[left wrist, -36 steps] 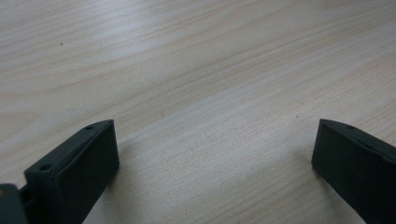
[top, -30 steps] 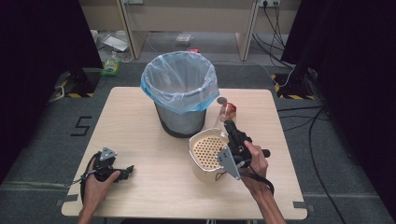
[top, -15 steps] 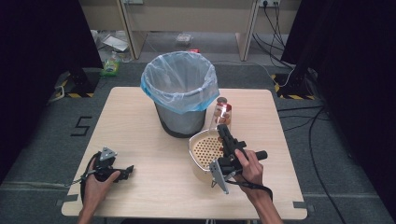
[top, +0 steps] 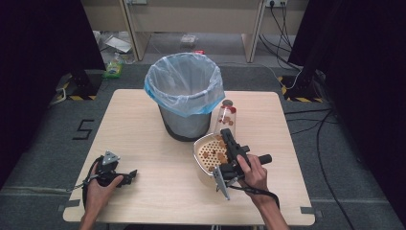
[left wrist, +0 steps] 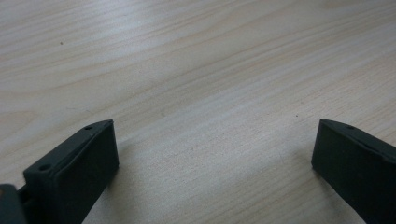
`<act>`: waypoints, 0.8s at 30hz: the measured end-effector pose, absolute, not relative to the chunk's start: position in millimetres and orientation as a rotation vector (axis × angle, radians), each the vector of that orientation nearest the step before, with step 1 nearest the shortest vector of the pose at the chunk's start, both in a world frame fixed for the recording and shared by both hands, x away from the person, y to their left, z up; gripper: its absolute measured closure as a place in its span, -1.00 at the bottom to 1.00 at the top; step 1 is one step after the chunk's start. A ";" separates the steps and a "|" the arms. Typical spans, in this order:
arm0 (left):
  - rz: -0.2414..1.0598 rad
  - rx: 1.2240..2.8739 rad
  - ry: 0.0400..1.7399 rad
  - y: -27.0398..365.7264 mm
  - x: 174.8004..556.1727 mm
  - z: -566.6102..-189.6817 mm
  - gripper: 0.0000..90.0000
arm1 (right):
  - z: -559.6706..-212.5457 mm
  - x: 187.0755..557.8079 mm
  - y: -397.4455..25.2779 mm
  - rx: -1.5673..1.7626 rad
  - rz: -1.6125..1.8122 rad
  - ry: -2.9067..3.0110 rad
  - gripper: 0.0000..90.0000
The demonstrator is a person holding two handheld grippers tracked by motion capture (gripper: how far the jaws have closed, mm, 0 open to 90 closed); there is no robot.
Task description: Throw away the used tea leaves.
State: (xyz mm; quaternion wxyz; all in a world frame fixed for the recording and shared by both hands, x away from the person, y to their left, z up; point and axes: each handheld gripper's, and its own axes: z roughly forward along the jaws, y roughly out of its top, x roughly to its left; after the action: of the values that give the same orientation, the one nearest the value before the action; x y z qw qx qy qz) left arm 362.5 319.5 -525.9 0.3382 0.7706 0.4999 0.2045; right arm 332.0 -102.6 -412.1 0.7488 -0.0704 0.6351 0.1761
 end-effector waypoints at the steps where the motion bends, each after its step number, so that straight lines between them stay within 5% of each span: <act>1: 0.534 2.008 1.302 319.5 362.4 -525.9 -1.00 | -414.5 333.1 -102.9 -0.149 0.381 1.397 0.95; 24: 0.531 2.006 1.304 319.6 362.4 -526.0 -1.00 | -415.7 330.0 -98.6 -0.184 0.372 1.371 0.95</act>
State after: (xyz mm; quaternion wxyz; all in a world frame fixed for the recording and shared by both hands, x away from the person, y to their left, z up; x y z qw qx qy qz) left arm 362.4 319.6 -526.0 0.3387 0.7702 0.5005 0.2038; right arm 330.0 -98.6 -415.7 0.7543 -0.0843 0.6283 0.1707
